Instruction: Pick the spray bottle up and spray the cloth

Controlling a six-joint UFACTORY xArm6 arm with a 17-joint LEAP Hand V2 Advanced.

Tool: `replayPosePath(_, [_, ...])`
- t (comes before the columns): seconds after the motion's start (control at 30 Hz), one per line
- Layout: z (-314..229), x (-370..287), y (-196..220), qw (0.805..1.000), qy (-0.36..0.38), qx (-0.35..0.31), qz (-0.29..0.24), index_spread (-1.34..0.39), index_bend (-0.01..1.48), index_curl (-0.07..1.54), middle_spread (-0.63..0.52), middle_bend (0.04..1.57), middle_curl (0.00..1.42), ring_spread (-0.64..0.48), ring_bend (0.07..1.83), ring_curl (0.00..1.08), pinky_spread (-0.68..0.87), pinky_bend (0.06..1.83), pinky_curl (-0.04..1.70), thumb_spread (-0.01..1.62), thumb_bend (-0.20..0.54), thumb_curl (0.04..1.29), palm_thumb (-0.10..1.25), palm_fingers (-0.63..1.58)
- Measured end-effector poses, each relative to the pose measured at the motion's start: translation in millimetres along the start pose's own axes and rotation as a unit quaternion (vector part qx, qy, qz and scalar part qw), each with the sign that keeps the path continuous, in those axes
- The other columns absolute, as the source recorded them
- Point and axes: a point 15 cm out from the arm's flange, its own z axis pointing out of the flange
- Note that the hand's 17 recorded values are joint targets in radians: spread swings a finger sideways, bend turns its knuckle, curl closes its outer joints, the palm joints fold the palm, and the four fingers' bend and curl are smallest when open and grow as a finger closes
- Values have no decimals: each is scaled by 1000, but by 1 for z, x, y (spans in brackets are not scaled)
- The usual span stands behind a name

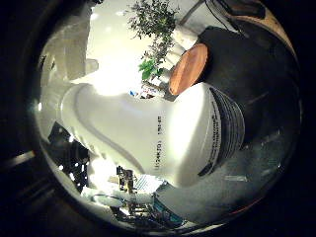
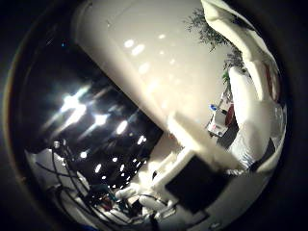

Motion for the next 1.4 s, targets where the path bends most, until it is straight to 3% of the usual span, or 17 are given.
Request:
replayPosePath(0.17, [-19,6,5,1000,16,-1,3,-290,447,813,-107,876,694,-117,1139,586,-70,639,791,1158,-20,414,733,32])
replayPosePath(0.3, [-35,7,0,999,32,-4,-7,-244,415,705,-41,688,596,-40,928,500,186,539,679,1154,-20,414,717,3])
replayPosePath(0.43, [-42,8,1,999,37,-2,-4,-229,368,619,3,552,519,19,768,431,308,480,582,1151,-19,413,710,32])
replayPosePath(0.93, [-70,10,1,998,55,14,-5,-209,177,449,75,267,388,120,448,303,366,311,384,1156,-18,401,701,137])
replayPosePath(1.4, [-76,28,-17,995,80,51,16,-183,153,297,154,207,358,172,341,270,372,328,340,1156,-18,394,684,66])
